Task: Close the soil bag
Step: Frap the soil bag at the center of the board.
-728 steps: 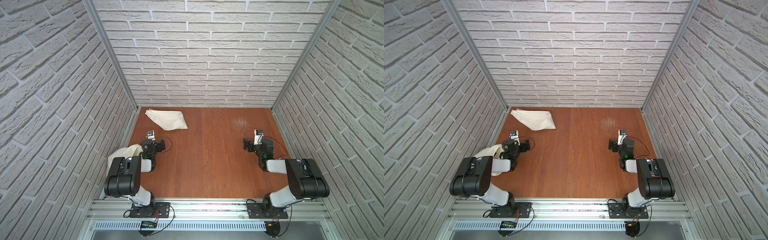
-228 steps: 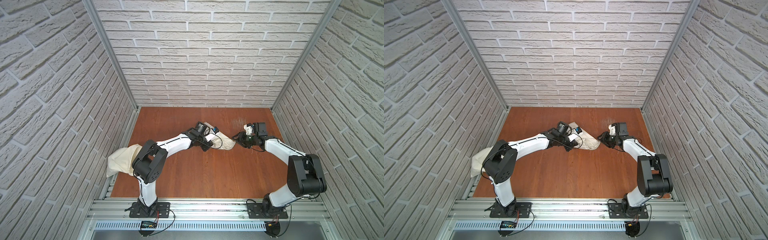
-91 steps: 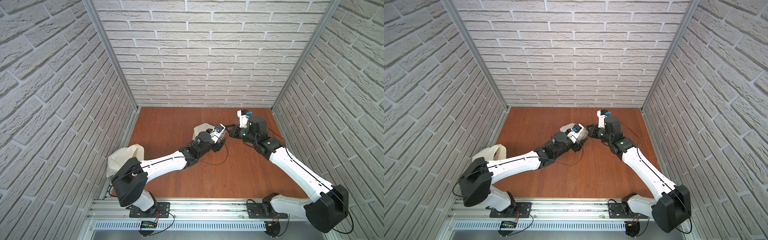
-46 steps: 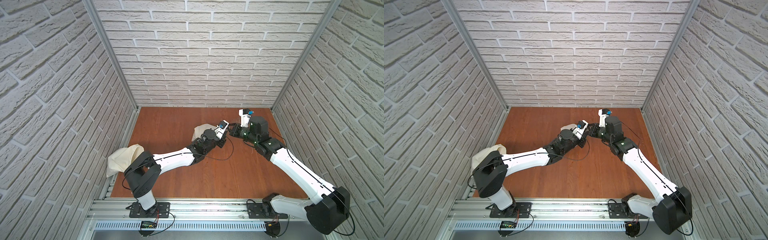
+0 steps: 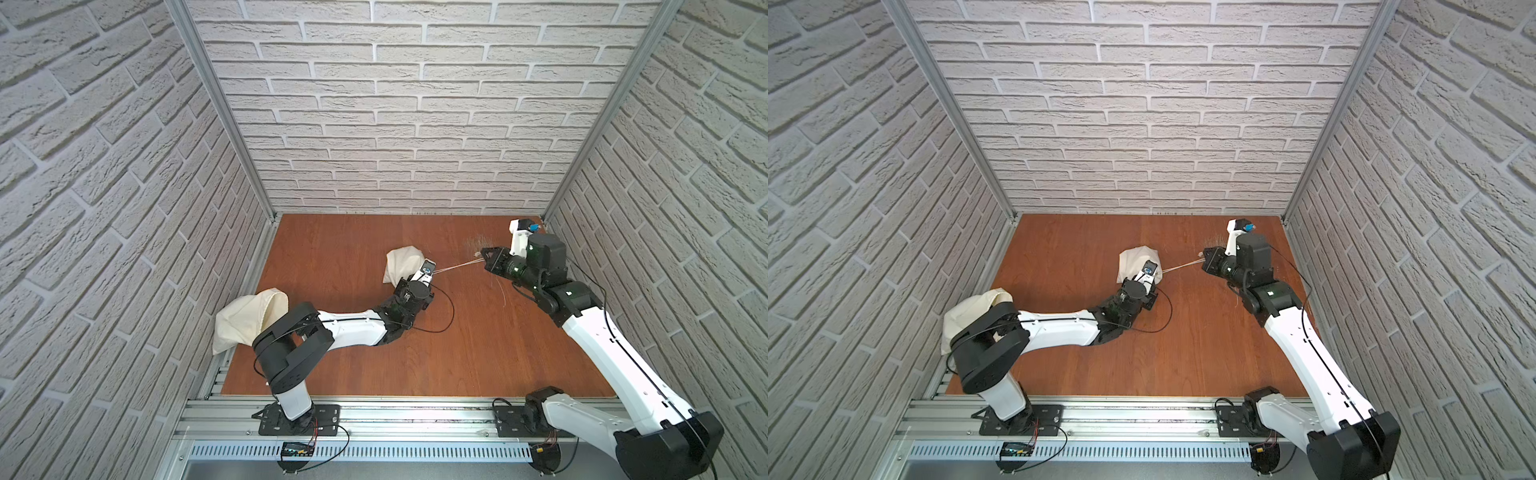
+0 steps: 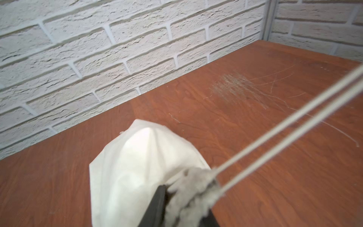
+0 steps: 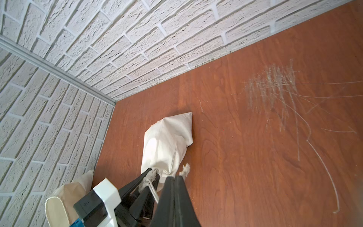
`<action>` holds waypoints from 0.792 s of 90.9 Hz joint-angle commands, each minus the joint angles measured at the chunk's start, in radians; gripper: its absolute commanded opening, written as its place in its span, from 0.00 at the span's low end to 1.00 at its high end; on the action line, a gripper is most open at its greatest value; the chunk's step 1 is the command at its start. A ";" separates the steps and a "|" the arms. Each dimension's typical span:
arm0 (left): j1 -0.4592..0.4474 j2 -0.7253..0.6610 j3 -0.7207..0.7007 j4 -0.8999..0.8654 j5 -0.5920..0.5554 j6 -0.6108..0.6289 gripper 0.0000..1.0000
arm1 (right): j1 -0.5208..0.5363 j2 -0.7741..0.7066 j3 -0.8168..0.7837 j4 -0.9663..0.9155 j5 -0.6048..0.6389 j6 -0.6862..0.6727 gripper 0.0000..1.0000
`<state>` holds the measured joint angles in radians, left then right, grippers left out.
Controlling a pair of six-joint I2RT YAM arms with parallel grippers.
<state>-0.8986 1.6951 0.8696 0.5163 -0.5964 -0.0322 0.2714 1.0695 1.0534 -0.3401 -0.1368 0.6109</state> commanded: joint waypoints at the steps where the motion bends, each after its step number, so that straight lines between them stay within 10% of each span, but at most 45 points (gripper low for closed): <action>1: 0.092 -0.021 -0.069 -0.329 -0.280 -0.111 0.26 | -0.079 -0.076 0.058 0.074 0.121 -0.017 0.03; 15: 0.126 -0.063 -0.086 -0.361 -0.287 -0.112 0.27 | -0.072 -0.043 0.038 0.131 0.005 0.026 0.03; 52: -0.009 -0.251 -0.035 -0.123 0.341 0.166 0.83 | 0.036 0.019 0.049 0.171 -0.015 0.029 0.03; 72: -0.013 -0.157 0.155 -0.192 0.561 0.228 0.88 | 0.040 0.000 0.048 0.157 0.001 0.025 0.03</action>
<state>-0.9096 1.4857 0.9333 0.3233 -0.1841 0.1341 0.3042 1.0882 1.0737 -0.2241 -0.1604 0.6395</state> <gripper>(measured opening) 0.879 0.063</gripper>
